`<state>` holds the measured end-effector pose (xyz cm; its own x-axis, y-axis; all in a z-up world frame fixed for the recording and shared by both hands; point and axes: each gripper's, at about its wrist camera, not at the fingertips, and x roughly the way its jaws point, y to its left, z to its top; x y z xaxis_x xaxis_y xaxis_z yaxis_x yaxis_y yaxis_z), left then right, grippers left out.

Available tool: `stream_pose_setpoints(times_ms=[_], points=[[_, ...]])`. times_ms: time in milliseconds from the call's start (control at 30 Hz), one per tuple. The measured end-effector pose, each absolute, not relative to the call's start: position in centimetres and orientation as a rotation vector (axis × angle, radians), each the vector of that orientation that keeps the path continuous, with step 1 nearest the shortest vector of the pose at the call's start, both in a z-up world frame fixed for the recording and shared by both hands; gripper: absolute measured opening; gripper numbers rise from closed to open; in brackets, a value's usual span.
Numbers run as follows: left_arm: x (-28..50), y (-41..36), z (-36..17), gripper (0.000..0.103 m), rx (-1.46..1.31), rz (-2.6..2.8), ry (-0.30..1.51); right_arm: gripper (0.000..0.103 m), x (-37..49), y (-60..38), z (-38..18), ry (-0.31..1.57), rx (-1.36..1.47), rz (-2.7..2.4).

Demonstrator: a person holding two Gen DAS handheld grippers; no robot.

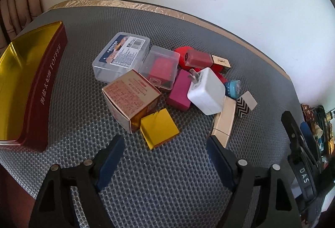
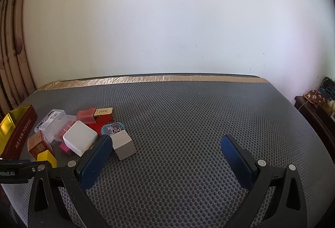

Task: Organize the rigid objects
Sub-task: 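Reach the left gripper to the yellow cube and grasp it, then carry the yellow cube with the left gripper into the tin and release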

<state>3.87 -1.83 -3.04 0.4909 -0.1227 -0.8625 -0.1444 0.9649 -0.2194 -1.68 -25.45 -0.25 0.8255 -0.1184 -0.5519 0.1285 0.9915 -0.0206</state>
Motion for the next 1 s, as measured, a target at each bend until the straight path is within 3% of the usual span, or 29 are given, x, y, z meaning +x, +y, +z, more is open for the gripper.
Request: stream_pose_setpoints(times_ms=[67, 233, 433, 500, 733, 1000], points=[[4.1, -1.9, -3.4, 0.078, -0.285, 0.022, 1.067, 0.103, -1.6, -25.4, -0.2, 0.586, 0.018, -0.130], [5.7, -1.8, -4.8, 0.047, -0.326, 0.022, 1.132, 0.103, -1.5, -25.4, -0.3, 0.587, 0.028, -0.124], [7.1, -1.6, -5.1, 0.046, -0.333, 0.041, 1.116, 0.103, -1.5, -25.5, -0.3, 0.589, 0.037, -0.118], [7.7, -1.4, -5.2, 0.037, -0.329, 0.053, 1.111, 0.103, -1.6, -25.7, -0.4, 0.592, 0.038, -0.116], [7.3, -0.2, -4.8, 0.031, -0.332, -0.007, 1.085, 0.103, -1.3, -26.2, -0.6, 0.615, 0.061, -0.111], [5.2, 2.0, -3.8, 0.030, -0.329, -0.034, 1.063, 0.103, -1.4, -26.5, -0.7, 0.612, 0.077, -0.096]])
